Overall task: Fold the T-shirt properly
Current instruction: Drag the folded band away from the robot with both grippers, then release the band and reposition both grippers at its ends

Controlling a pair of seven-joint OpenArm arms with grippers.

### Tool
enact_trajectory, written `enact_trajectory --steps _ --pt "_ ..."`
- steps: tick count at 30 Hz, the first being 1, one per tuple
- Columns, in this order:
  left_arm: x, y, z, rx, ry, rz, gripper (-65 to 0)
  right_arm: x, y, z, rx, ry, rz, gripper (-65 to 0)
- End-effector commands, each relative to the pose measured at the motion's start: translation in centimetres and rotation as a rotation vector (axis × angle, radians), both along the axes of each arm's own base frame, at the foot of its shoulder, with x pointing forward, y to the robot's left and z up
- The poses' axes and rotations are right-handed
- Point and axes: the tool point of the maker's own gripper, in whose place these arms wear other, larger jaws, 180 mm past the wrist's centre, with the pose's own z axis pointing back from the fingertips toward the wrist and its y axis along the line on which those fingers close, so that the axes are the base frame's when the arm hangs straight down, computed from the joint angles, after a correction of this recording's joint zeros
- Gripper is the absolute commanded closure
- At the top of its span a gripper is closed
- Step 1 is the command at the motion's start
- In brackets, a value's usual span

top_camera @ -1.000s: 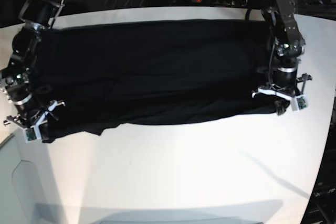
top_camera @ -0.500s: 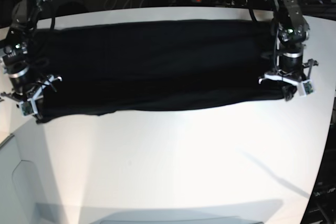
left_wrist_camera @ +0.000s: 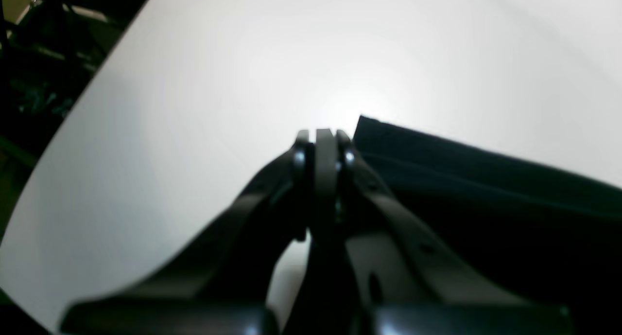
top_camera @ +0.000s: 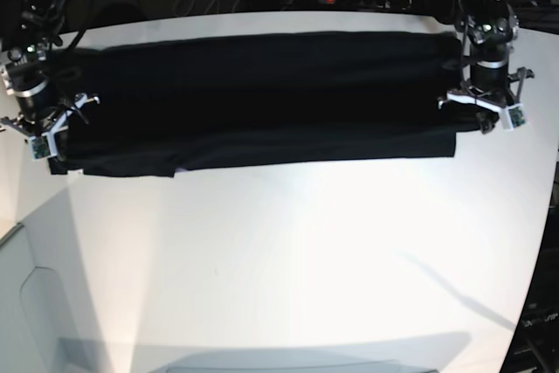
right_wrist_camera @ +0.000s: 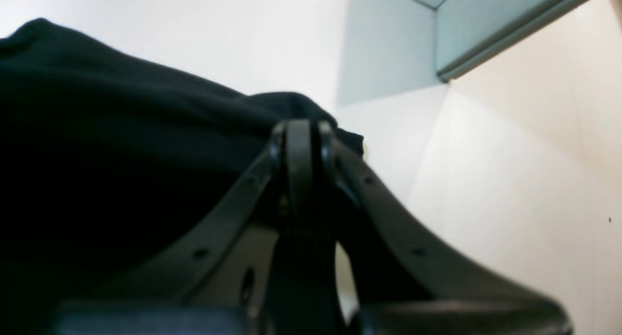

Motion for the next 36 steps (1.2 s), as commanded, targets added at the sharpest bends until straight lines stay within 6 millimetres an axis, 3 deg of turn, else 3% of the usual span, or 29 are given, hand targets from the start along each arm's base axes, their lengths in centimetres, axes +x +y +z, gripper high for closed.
enact_trajectory --steps 1,13,36 --pt "0.2 0.4 1.0 0.032 -0.030 -0.005 0.0 0.0 0.1 0.9 -0.011 -0.025 0.023 0.0" --pt "-1.4 0.8 -3.5 -0.016 0.088 0.018 0.0 -2.9 0.4 -1.6 0.000 0.066 0.022 0.0" --pt "-2.6 1.1 -4.9 -0.021 0.135 0.026 0.0 -6.0 0.5 -3.9 0.009 0.161 0.017 0.0"
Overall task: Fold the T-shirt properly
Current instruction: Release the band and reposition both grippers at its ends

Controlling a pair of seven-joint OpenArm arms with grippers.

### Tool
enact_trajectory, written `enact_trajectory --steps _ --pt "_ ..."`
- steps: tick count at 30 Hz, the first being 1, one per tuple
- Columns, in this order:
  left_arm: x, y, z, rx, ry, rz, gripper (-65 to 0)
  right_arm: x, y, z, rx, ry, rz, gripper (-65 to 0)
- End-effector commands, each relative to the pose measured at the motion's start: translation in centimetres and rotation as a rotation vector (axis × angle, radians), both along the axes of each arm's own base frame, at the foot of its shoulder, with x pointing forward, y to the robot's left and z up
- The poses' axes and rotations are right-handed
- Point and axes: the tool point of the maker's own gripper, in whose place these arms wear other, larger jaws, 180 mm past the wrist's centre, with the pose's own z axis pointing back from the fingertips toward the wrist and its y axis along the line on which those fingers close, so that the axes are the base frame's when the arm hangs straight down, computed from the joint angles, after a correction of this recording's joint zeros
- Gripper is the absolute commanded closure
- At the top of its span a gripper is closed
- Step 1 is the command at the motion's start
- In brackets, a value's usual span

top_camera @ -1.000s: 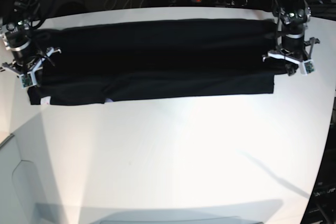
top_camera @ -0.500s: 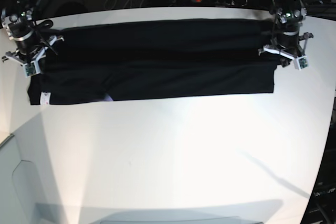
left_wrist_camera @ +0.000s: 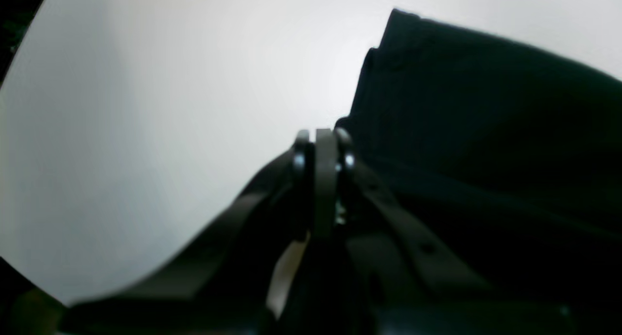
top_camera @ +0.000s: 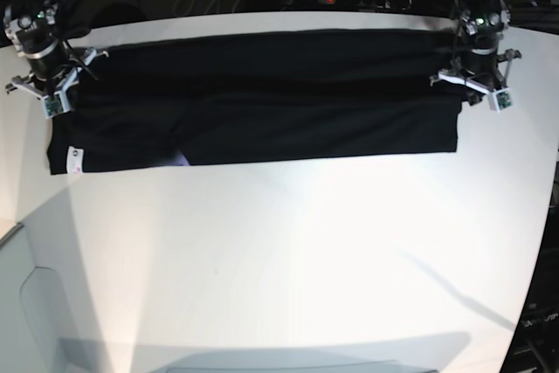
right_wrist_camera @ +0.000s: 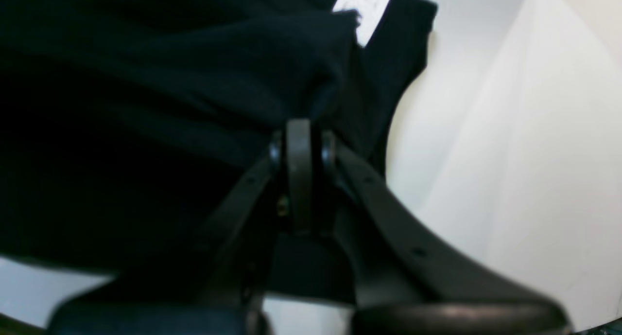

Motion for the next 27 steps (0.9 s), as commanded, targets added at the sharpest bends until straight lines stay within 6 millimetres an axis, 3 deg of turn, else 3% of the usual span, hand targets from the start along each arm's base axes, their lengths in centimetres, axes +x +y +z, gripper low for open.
enact_trajectory --steps 1,10,16,19,23,27 --pt "0.3 0.6 0.7 0.027 -0.023 0.000 0.0 0.0 0.0 0.5 -0.005 -0.015 0.018 0.0" --pt "-0.4 0.7 -0.5 0.013 0.008 0.013 0.0 -1.5 0.1 -0.4 -0.001 0.029 0.015 0.0" --pt "-0.4 0.7 -0.5 0.013 0.008 0.013 0.0 -1.4 0.4 -0.2 -0.002 0.026 0.021 -22.3" --pt "-0.4 0.7 -0.6 0.011 0.010 0.014 0.0 -1.3 -0.9 1.5 -0.027 -0.024 -0.023 -30.6" --pt "-0.3 0.0 -0.9 0.002 0.018 -0.005 0.0 -0.5 -1.9 4.4 -0.046 -0.130 -0.106 -32.7" --pt "-0.3 -0.4 -1.1 -0.003 0.026 -0.017 0.0 0.2 -0.7 4.4 -0.018 -0.146 -0.099 -32.7"
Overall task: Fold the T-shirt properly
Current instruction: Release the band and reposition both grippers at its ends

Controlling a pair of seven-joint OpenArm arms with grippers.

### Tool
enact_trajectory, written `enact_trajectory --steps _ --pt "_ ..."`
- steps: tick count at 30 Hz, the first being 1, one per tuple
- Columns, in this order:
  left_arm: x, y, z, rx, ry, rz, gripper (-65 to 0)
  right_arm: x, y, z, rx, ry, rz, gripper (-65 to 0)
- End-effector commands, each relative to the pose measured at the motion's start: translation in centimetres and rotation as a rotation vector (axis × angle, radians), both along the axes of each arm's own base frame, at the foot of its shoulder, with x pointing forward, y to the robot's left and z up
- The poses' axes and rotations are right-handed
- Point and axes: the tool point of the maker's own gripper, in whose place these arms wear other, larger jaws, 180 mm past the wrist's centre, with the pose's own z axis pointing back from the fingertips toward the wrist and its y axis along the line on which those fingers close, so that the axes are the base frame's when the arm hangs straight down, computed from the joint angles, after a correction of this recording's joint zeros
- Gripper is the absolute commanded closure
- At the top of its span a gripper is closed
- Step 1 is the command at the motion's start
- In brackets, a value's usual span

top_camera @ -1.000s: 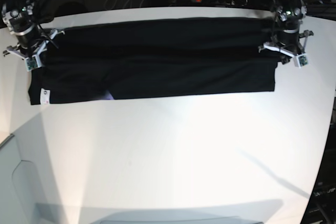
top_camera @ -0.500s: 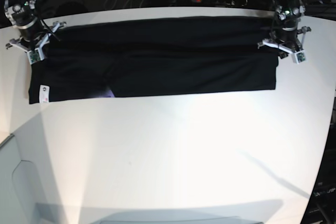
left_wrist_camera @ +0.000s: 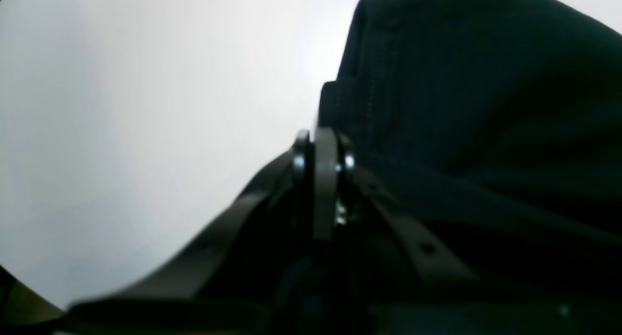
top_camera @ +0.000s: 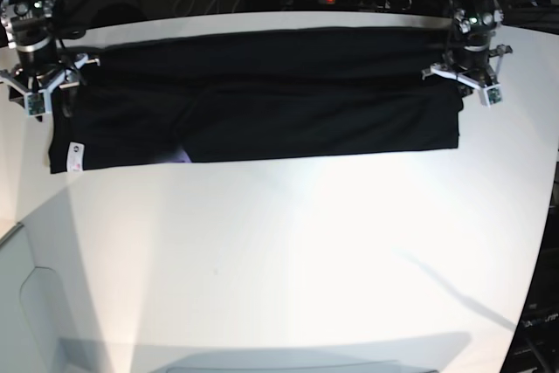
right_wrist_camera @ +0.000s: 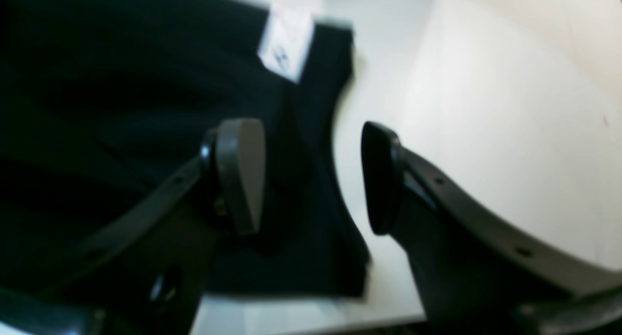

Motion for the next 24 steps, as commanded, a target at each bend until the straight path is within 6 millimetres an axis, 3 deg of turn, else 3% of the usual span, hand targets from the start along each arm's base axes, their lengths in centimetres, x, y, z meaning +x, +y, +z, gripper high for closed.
enact_trajectory --steps 1,4,7,14,24 --pt "0.3 0.3 0.8 0.021 -0.023 -0.006 0.0 0.6 0.8 0.5 0.003 -0.019 0.038 -32.7" --pt "0.3 0.3 0.8 0.021 -0.023 -0.006 -3.6 1.2 2.8 -0.7 0.041 0.001 0.088 -32.7" --pt "0.3 0.4 0.8 0.023 -0.024 -0.003 -11.1 1.4 3.7 -2.5 0.087 0.031 0.103 -32.6" --pt "0.0 0.6 0.9 0.026 -0.022 0.001 -28.2 -0.2 0.6 -7.0 0.138 0.137 0.013 -32.5" --pt "-0.3 0.5 1.1 0.032 -0.018 -0.006 -29.4 -0.8 -0.6 -7.6 0.125 0.168 0.006 -32.5"
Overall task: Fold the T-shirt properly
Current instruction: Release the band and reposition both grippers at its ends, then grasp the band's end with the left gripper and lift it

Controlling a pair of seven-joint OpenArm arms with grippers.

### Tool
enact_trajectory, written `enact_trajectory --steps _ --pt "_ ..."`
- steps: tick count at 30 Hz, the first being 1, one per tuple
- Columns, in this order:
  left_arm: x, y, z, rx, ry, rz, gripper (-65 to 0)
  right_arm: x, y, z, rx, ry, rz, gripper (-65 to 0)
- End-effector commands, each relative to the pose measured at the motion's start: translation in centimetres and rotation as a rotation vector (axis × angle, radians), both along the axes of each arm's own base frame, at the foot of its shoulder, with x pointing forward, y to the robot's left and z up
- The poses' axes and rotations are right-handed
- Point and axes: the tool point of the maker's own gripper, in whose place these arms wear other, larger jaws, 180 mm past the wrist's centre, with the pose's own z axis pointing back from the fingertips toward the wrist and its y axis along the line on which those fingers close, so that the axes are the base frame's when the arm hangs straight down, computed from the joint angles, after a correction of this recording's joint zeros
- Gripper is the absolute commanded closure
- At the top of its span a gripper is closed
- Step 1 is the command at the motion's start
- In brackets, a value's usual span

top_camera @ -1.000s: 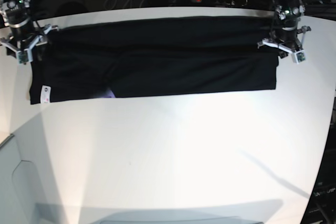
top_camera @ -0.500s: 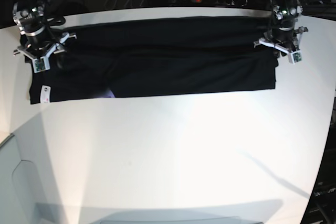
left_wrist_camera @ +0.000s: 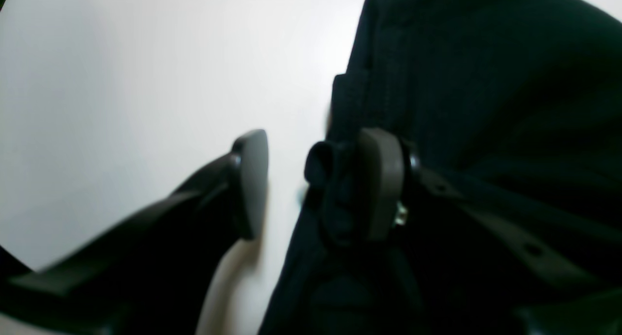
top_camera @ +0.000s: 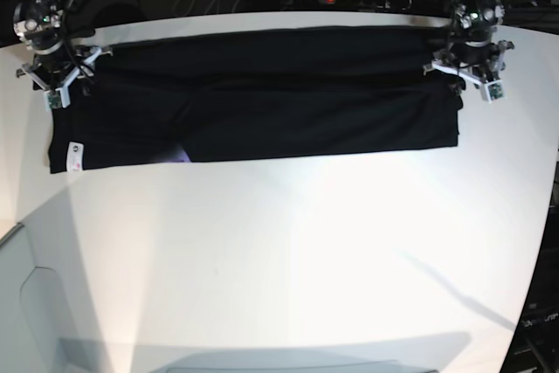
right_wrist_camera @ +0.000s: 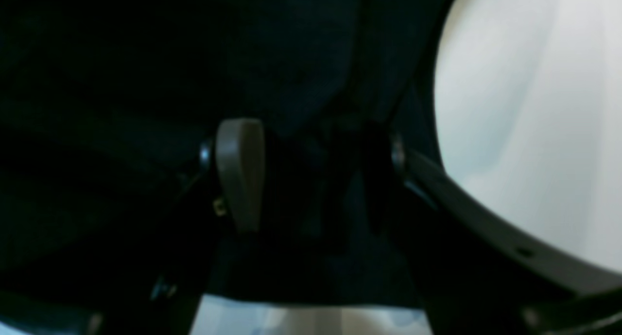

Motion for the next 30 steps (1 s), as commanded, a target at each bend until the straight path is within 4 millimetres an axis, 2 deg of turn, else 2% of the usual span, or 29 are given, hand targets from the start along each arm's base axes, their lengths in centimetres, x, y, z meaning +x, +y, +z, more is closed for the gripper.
enact_trajectory --steps 1,9,12,15,17,21,26,28,30 --pt "0.4 0.5 1.0 0.025 -0.030 -0.005 -29.4 0.6 -0.3 1.0 -0.010 -0.034 0.017 -32.5" --pt "-0.3 0.3 0.5 0.021 -0.011 -0.007 -29.9 0.6 -0.2 1.0 -0.010 -0.035 0.020 -32.5" --pt "-0.3 0.2 0.4 0.018 -0.011 -0.009 -35.0 0.7 0.0 1.0 -0.007 -0.034 0.024 -32.5" --pt "-0.3 0.1 0.3 0.016 -0.009 -0.011 -42.7 0.7 0.0 1.0 -0.007 -0.034 0.024 -32.5" --pt "-0.4 0.1 0.2 0.015 -0.005 -0.009 -45.0 0.6 0.0 0.9 -0.005 -0.034 0.023 -32.5" --pt "-0.4 -0.4 -0.2 0.006 0.004 -0.020 -44.9 0.7 0.0 1.1 -0.008 -0.038 0.025 -32.5" --pt "-1.0 -1.1 -2.1 -0.023 0.050 -0.028 -44.6 0.8 0.1 1.1 -0.005 -0.040 0.026 -32.5" --pt "-1.1 -1.1 -2.2 -0.024 0.052 -0.027 -40.9 0.8 0.1 1.1 -0.005 -0.040 0.026 -32.5" --pt "-1.0 -1.1 -2.2 -0.024 0.051 -0.027 -33.6 0.8 0.1 1.1 -0.005 -0.040 0.026 -32.5"
